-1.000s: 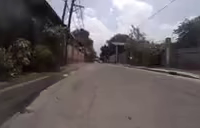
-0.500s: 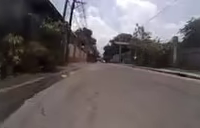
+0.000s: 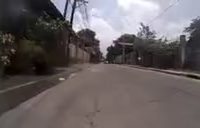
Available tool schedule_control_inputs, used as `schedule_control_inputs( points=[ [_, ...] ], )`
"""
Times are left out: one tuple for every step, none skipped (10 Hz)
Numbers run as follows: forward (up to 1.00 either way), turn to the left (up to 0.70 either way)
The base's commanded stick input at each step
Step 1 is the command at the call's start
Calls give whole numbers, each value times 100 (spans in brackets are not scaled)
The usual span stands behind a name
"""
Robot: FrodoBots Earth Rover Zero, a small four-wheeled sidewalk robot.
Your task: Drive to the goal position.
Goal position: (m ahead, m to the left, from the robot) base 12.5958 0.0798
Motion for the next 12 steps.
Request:
schedule_control_inputs(
  points=[
    [100, -8],
    [100, -29],
    [100, -40],
    [100, -40],
    [100, -40],
    [100, -26],
    [100, -11],
    [100, -3],
    [100, 0],
    [100, 0],
    [100, 0],
    [100, 0]
  ],
)
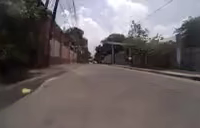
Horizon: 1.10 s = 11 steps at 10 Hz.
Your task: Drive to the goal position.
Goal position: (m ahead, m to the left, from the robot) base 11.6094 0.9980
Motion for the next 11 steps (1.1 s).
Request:
schedule_control_inputs(
  points=[
    [100, 0],
    [100, 0],
    [100, 0],
    [100, 0],
    [100, 0],
    [100, 0],
    [100, 0],
    [100, 0],
    [100, 0],
    [100, 0],
    [100, 0]
  ],
)
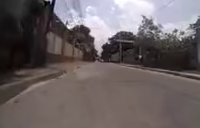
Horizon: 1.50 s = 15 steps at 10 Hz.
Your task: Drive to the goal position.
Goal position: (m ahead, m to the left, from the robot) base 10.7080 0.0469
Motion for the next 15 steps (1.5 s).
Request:
schedule_control_inputs(
  points=[
    [100, 0],
    [100, 0],
    [100, 0],
    [100, 0],
    [100, 0],
    [100, 0],
    [100, 0],
    [100, 0],
    [100, 0],
    [100, 0],
    [100, 0],
    [100, 0],
    [100, 0],
    [100, -3],
    [100, -28]
  ],
)
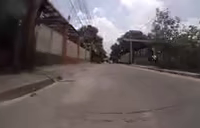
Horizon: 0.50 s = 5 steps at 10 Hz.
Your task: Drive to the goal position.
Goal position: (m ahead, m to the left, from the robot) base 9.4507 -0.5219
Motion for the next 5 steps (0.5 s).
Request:
schedule_control_inputs(
  points=[
    [100, -39],
    [100, -35],
    [100, -17],
    [100, 0],
    [100, 0]
  ],
)
